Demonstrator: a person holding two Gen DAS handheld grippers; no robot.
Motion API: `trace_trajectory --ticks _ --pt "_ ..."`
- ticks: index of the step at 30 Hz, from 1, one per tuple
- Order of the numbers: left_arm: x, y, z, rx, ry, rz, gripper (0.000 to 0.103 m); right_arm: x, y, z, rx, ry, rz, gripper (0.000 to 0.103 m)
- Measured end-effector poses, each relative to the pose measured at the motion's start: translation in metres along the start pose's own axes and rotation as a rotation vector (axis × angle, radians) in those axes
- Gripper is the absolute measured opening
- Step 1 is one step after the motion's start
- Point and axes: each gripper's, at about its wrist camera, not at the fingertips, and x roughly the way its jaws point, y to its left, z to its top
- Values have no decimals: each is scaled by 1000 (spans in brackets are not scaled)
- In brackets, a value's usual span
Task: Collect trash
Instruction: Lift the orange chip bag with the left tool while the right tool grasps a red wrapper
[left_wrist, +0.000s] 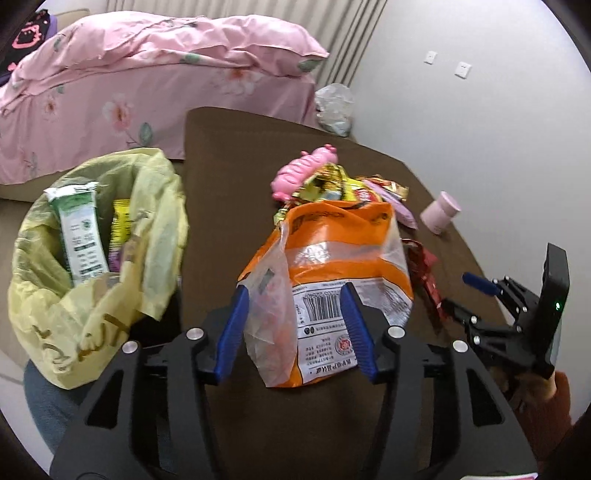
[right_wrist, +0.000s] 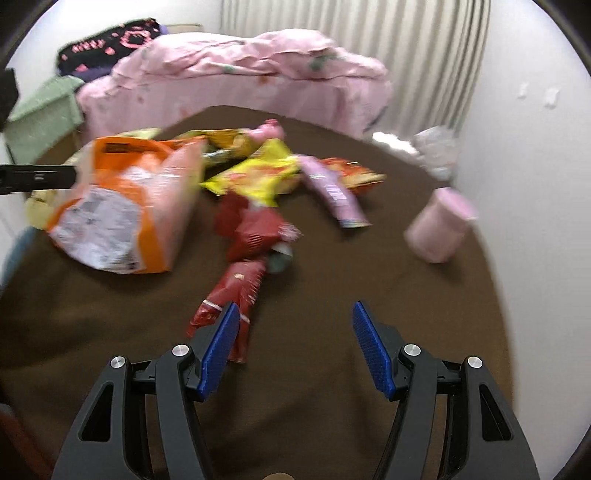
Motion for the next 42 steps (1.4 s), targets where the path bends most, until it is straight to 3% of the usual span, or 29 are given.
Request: trace_trajectory --ticks 4,8,13,15,16,22,27,30,33,35,37,42 --pt "-2 0 1 -17 -29 -22 50 -18 -16 8 83 -58 143 60" --pt "-7 6 4 -43 -62 -25 55 -8 -15 26 136 -65 279 60" --pt "-2 20 4 -107 -38 -50 61 35 -11 45 191 -21 312 57" --pt "1 21 3 -98 -26 -17 62 54 -10 47 208 29 327 47" --pt "2 22 3 -96 -19 -13 62 61 -8 46 214 54 338 36" --pt "4 30 2 -107 -22 0 62 46 -7 37 232 32 341 35" --pt "11 23 6 -81 -1 -52 62 31 -17 27 242 11 307 35" --pt "25 18 8 -54 32 -21 62 26 -20 25 258 4 316 35" --pt "39 16 8 -60 67 17 49 22 -20 25 252 -7 306 35" --pt "36 16 9 -64 47 32 29 18 -18 27 240 -17 289 35" --pt "26 20 11 -99 14 -15 26 14 -18 29 237 -25 288 35" --pt "-5 23 17 -82 -85 25 24 0 -15 37 224 -62 284 35"
